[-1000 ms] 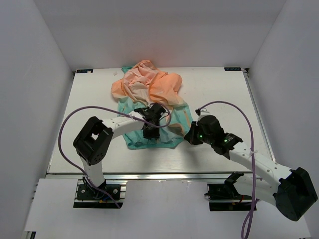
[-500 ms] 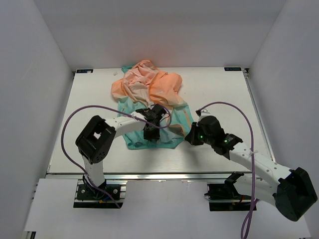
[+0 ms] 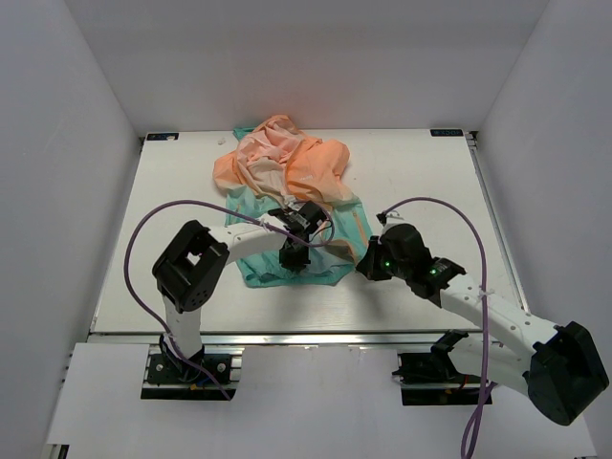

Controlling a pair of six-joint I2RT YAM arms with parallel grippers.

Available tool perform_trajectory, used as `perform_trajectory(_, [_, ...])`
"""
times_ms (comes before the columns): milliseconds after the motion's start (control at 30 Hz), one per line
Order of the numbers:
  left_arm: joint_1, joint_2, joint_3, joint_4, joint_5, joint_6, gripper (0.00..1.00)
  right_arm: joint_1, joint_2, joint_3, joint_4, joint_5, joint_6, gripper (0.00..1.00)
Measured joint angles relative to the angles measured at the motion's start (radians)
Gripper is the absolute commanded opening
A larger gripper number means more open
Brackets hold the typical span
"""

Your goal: Zip up the jacket

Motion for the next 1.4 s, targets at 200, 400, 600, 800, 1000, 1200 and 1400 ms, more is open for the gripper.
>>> perform_trajectory(200, [-0.002, 0.000, 0.006, -0.009, -0.014, -0.019, 0.15, -0.010, 0.000, -0.006, -0.002, 0.000, 0.001, 0.00])
perform_trajectory(400, [-0.004, -0.008, 0.010, -0.055, -0.062, -0.032, 0.00, -0.038, 0.024, -0.009, -0.001, -0.001, 0.005, 0.00])
perform_trajectory(600, [0.005, -0.100, 0.008, -0.090, -0.093, -0.029, 0.00, -0.082, 0.061, -0.033, 0.003, -0.010, 0.012, 0.00])
perform_trajectory(800, [0.038, -0.255, 0.008, -0.113, -0.118, -0.020, 0.00, -0.171, 0.102, -0.040, 0.013, -0.017, 0.010, 0.00])
perform_trajectory(1000, [0.100, -0.422, -0.040, -0.135, -0.153, -0.018, 0.03, -0.241, 0.131, -0.052, 0.016, -0.019, 0.008, 0.00])
perform_trajectory(1200, [0.140, -0.476, -0.101, -0.151, -0.155, -0.018, 0.03, -0.298, 0.141, -0.057, 0.014, -0.020, 0.004, 0.00])
perform_trajectory(1400, [0.145, -0.476, -0.135, -0.152, -0.139, -0.018, 0.06, -0.352, 0.150, -0.067, 0.000, -0.011, -0.005, 0.00])
